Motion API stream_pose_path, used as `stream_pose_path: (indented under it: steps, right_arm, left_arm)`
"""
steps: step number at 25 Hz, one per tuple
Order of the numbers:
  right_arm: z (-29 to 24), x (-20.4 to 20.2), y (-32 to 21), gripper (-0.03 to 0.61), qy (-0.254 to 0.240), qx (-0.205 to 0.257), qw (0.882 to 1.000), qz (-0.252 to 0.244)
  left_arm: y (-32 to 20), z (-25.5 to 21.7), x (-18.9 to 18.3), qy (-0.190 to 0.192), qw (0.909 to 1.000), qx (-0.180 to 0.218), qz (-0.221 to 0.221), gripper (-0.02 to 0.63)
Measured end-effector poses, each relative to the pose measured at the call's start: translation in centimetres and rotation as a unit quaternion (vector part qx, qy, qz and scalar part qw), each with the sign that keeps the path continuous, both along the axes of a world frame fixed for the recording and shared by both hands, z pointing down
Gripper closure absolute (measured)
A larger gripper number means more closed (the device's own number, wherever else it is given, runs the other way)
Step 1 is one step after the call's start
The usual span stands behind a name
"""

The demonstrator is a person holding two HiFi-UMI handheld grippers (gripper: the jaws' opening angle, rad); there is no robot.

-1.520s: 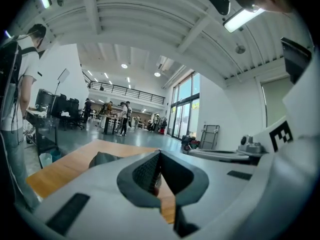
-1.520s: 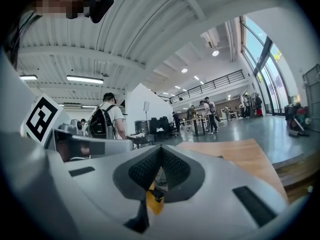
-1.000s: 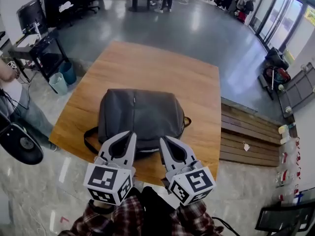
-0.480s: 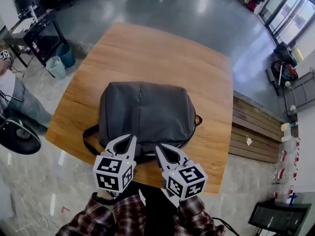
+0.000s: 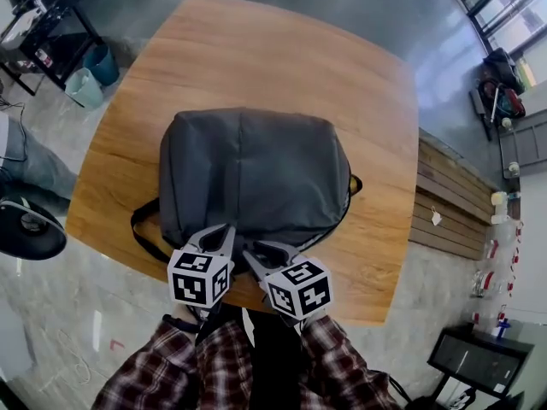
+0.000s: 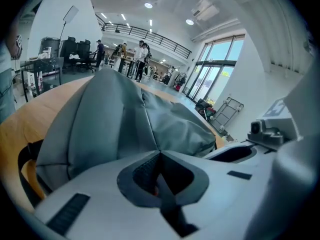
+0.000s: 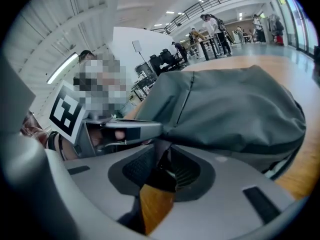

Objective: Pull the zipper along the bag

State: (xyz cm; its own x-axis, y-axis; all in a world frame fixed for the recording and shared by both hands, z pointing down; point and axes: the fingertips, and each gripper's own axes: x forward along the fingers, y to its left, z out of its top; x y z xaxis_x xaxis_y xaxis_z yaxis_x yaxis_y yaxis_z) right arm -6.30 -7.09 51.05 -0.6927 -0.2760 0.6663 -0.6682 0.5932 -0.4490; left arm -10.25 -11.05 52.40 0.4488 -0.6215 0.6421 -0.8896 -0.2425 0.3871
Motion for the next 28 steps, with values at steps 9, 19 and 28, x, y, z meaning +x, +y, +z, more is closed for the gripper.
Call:
stream_pose_path:
  steps: [9,19,28]
  right_arm:
    - [3.0,-1.7,-1.2,0.488,0.021,-0.022,0.998,-0.046]
    - [5.1,-2.1,-0.2,0.488,0.092,-0.108,0.979,-0.147]
    - [3.5,-1.5,-0.3,0.560,0.036,-0.104,0.990,-0.085]
  left_arm:
    - [-0.7,1.4,-0.4,0.026,0.9996,0.003,-0.008,0.604]
    - [-0.7,2.3,-0.2,0.017,0.9998,-0.003,-0.009,0.604]
    - [-1.0,2.7,-0.2,0.006,0.9999,0.002,-0.012,0.604]
